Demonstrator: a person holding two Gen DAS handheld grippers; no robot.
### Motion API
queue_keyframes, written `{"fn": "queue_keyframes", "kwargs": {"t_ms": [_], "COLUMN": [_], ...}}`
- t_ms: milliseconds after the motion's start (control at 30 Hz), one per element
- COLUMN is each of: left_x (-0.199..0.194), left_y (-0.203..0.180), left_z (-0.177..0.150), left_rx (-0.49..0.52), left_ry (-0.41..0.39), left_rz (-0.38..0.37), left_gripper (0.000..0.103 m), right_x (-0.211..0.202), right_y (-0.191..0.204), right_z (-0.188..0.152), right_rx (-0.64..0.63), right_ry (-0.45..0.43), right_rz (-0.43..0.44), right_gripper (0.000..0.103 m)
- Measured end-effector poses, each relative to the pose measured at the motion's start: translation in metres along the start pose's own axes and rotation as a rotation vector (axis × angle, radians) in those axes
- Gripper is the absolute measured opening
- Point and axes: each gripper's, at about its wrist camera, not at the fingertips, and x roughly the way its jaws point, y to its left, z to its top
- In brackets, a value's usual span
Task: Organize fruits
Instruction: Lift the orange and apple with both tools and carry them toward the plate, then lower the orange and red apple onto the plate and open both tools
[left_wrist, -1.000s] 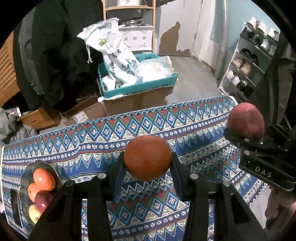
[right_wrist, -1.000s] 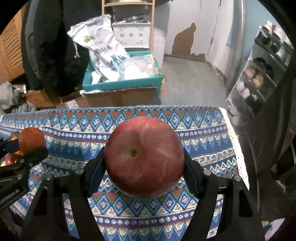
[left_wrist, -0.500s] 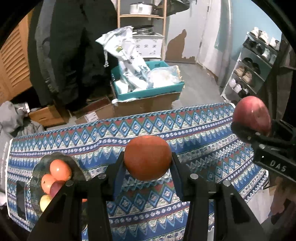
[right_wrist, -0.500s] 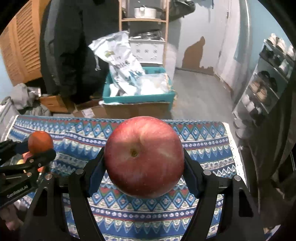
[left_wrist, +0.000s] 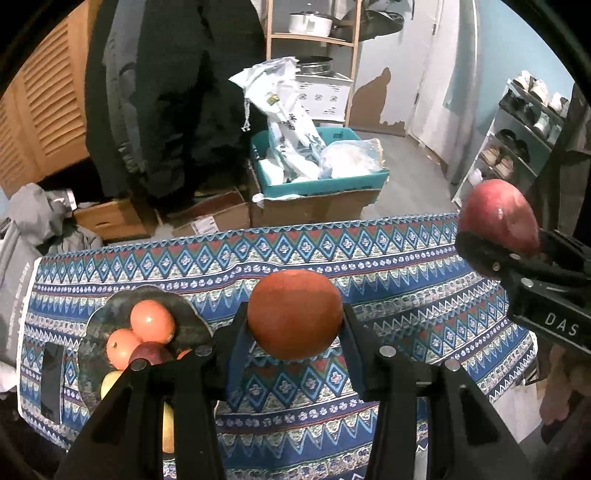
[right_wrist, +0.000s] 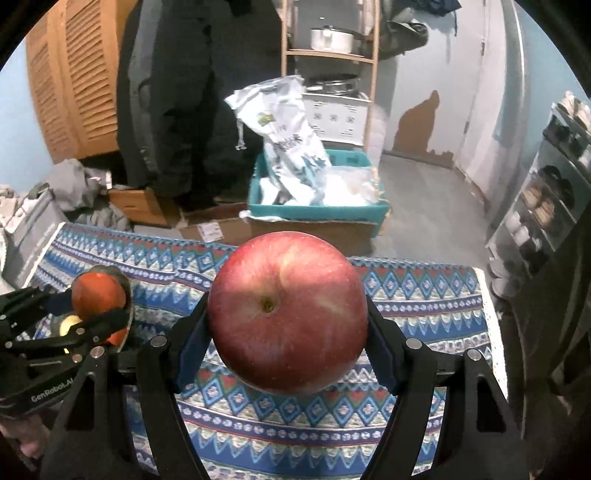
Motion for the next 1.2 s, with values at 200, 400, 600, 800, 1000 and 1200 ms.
{"fn": "queue_keyframes", "kwargs": {"t_ms": [200, 400, 600, 800, 1000, 1200], "left_x": [-0.004, -0.006, -0.006, -0.008, -0.004, 0.003], "left_y": [0.019, 0.043, 0.074, 0.109, 0.144, 0.171], "left_z": [-0.004, -0.009, -0.014, -0.020, -0.031, -0.042], "left_rx": [-0.025, -0.061, -0.105, -0.161, -0.210, -0.252], "left_ry": [-0.007, -0.010, -0.003, -0.004, 0.008, 0.032], "left_rz": [0.020, 0.037, 0.070, 0.112, 0.149, 0.173], "left_gripper": [0.047, 0.047, 0.047, 0.047, 0.047, 0.047], "right_x": [0.008, 0.021, 0.035, 0.050, 0.064, 0.083], "right_y": [0.022, 0.049, 0.078, 0.107, 0.139, 0.168], "right_z": [0.003, 0.008, 0.015, 0.020, 0.024, 0.020], "right_rx": [-0.023, -0.053, -0.084, -0.107, -0.141, -0.179], "right_ry": [0.009, 0.024, 0.033, 0.047, 0.062, 0.100], "right_rz": [0.039, 0.074, 0.117, 0.143, 0.180, 0.204], "right_gripper": [0.075, 0.075, 0.075, 0.075, 0.075, 0.075]}}
